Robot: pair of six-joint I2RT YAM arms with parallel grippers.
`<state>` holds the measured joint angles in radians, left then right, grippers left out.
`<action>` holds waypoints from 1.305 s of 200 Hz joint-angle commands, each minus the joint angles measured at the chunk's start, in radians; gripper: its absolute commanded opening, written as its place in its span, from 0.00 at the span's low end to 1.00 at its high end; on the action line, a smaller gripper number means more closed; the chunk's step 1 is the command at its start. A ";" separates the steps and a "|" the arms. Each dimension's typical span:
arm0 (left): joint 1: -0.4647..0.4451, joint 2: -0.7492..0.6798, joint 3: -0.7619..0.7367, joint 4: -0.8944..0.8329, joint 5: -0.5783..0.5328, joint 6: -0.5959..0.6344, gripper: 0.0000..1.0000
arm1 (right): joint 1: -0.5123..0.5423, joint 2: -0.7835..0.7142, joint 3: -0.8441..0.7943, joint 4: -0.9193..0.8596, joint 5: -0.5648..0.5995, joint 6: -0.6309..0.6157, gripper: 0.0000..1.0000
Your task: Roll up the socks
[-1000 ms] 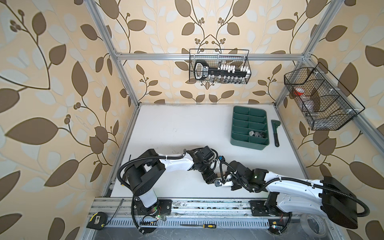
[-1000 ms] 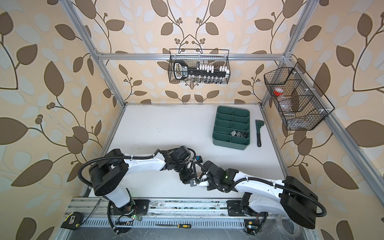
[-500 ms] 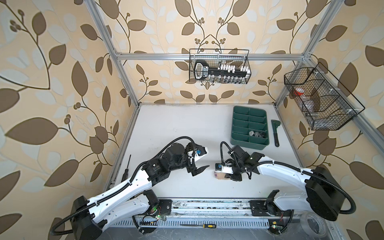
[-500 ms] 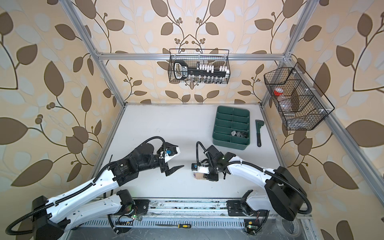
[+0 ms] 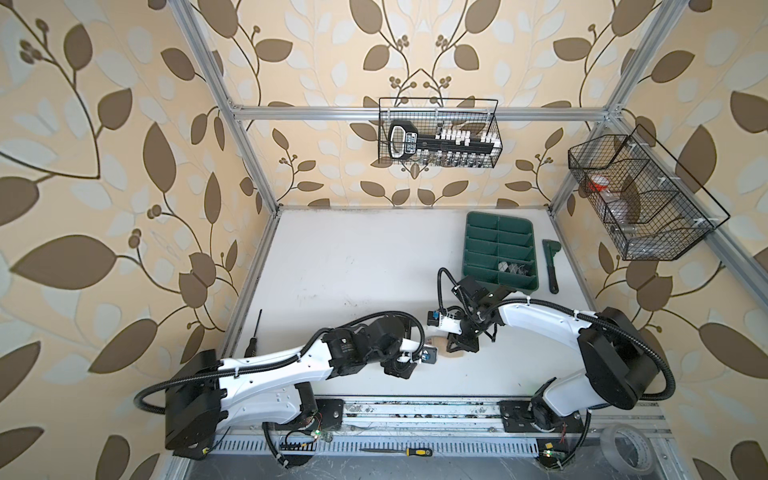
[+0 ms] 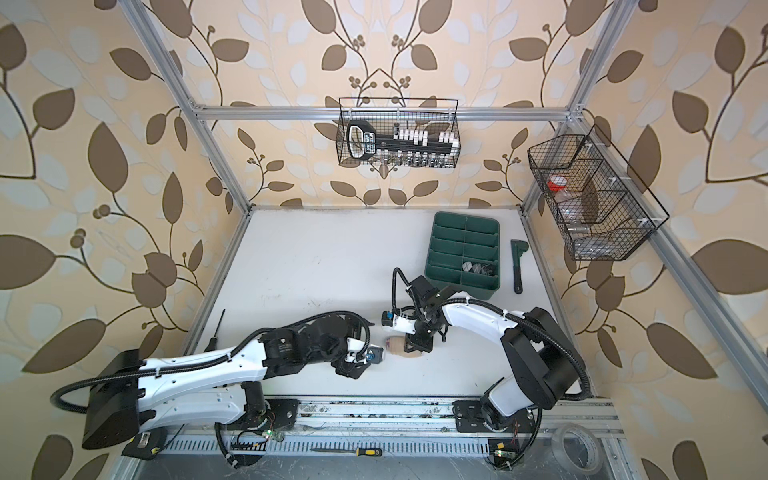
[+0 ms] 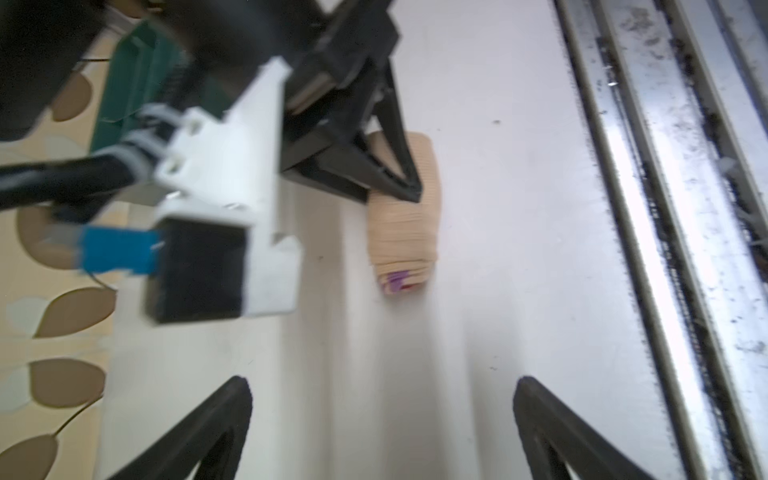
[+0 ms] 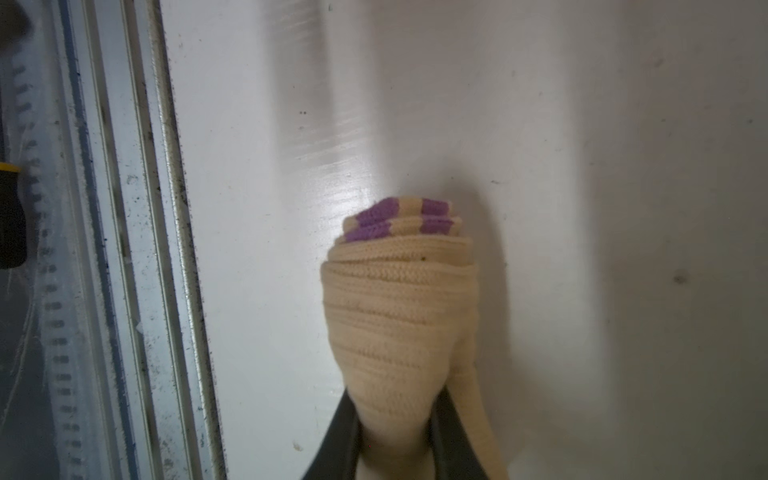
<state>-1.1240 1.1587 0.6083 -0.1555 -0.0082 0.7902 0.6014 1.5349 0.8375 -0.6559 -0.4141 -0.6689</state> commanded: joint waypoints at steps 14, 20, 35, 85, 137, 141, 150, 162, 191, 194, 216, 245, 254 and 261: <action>-0.017 0.087 0.052 0.086 -0.018 -0.146 0.98 | -0.011 0.039 -0.007 0.008 0.029 0.002 0.00; -0.018 0.105 0.061 0.092 -0.029 -0.163 0.97 | -0.010 0.039 -0.007 0.010 0.030 0.002 0.00; -0.017 0.145 0.069 0.122 -0.032 -0.170 0.97 | -0.011 0.040 -0.005 0.013 0.038 0.004 0.00; -0.019 0.272 0.116 0.214 -0.069 -0.198 0.89 | -0.011 0.051 -0.003 0.016 0.036 0.013 0.00; -0.053 0.364 0.141 0.258 -0.122 -0.143 0.83 | -0.023 0.096 0.031 -0.002 -0.001 0.022 0.00; -0.056 0.369 0.143 0.260 -0.128 -0.143 0.83 | -0.023 0.098 0.033 -0.004 -0.003 0.022 0.00; -0.059 0.380 0.149 0.264 -0.138 -0.141 0.82 | -0.023 0.102 0.035 -0.005 -0.009 0.022 0.00; -0.071 0.401 0.161 0.267 -0.165 -0.130 0.81 | -0.025 0.107 0.039 -0.005 -0.010 0.024 0.00; -0.089 0.458 0.182 0.281 -0.187 -0.104 0.78 | -0.026 0.124 0.052 -0.013 -0.017 0.029 0.00; -0.089 0.463 0.184 0.282 -0.187 -0.107 0.78 | -0.026 0.125 0.052 -0.013 -0.019 0.030 0.00; -0.089 0.488 0.183 0.305 -0.190 -0.114 0.73 | -0.028 0.114 0.051 -0.014 -0.020 0.026 0.00; -0.089 0.511 0.171 0.330 -0.202 -0.125 0.63 | -0.028 0.092 0.048 -0.014 -0.024 0.019 0.00; -0.089 0.521 0.173 0.333 -0.201 -0.131 0.60 | -0.025 0.086 0.046 -0.014 -0.025 0.019 0.00; -0.089 0.529 0.174 0.333 -0.200 -0.139 0.59 | -0.024 0.082 0.046 -0.013 -0.027 0.019 0.00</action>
<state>-1.2049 1.6585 0.7654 0.1497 -0.2184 0.6685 0.5755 1.6112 0.8974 -0.6659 -0.4755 -0.6388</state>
